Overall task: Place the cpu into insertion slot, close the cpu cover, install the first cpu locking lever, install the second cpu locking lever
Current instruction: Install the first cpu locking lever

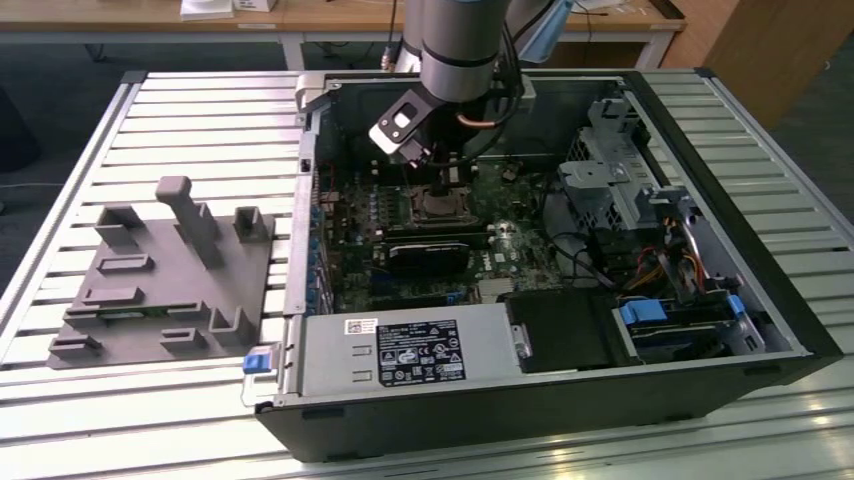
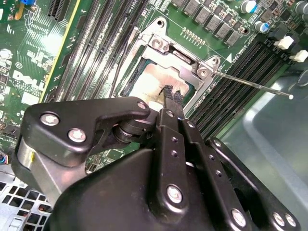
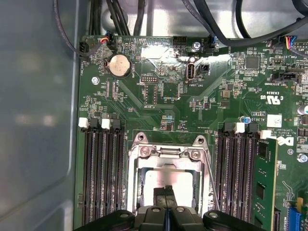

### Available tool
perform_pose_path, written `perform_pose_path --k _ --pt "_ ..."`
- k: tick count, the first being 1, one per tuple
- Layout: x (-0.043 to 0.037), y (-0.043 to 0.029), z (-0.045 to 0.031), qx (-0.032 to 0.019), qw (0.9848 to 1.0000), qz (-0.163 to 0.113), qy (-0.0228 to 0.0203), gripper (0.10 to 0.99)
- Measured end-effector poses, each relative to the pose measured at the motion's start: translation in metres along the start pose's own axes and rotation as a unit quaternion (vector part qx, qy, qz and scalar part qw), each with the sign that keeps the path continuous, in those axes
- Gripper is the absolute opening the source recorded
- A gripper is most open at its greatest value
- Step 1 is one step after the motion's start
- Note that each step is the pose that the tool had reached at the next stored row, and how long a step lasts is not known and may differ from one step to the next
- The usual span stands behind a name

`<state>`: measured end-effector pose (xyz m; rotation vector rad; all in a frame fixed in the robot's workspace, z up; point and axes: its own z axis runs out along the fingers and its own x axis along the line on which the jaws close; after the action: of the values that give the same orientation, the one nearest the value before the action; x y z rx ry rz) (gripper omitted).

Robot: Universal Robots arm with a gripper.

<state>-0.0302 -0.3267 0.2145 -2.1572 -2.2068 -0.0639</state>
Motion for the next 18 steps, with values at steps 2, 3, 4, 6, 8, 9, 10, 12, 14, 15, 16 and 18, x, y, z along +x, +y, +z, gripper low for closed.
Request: perform_pose_path --k 2,3,4,6,8,9,10,12,14,15,16,18 --pt "0.0000 0.0000 -0.0005 0.0000 1.0000 0.000 0.0000 0.106" --pt "0.0000 0.0000 -0.0007 0.0000 1.0000 0.000 0.0000 0.106" --pt "0.0001 0.0000 -0.0009 0.0000 1.0000 0.000 0.0000 0.106" --pt "0.0001 0.0000 -0.0013 0.0000 1.0000 0.000 0.0000 0.106" --pt "0.0001 0.0000 -0.0019 0.0000 1.0000 0.000 -0.0001 0.106" --pt "0.0001 0.0000 -0.0023 0.0001 1.0000 0.000 -0.0001 0.106" --pt "0.0002 0.0000 -0.0029 0.0000 1.0000 0.000 -0.0001 0.106" --pt "0.0003 0.0000 -0.0043 0.0000 1.0000 0.000 0.0000 0.106" --pt "0.0004 -0.0001 -0.0058 0.0000 1.0000 0.000 0.0000 0.106" --pt "0.0004 -0.0001 -0.0064 0.0000 1.0000 0.000 0.0000 0.106" --pt "0.0005 -0.0001 -0.0070 0.0000 1.0000 0.000 0.0000 0.106" --pt "0.0006 -0.0001 -0.0082 0.0000 1.0000 0.000 0.0000 0.106"
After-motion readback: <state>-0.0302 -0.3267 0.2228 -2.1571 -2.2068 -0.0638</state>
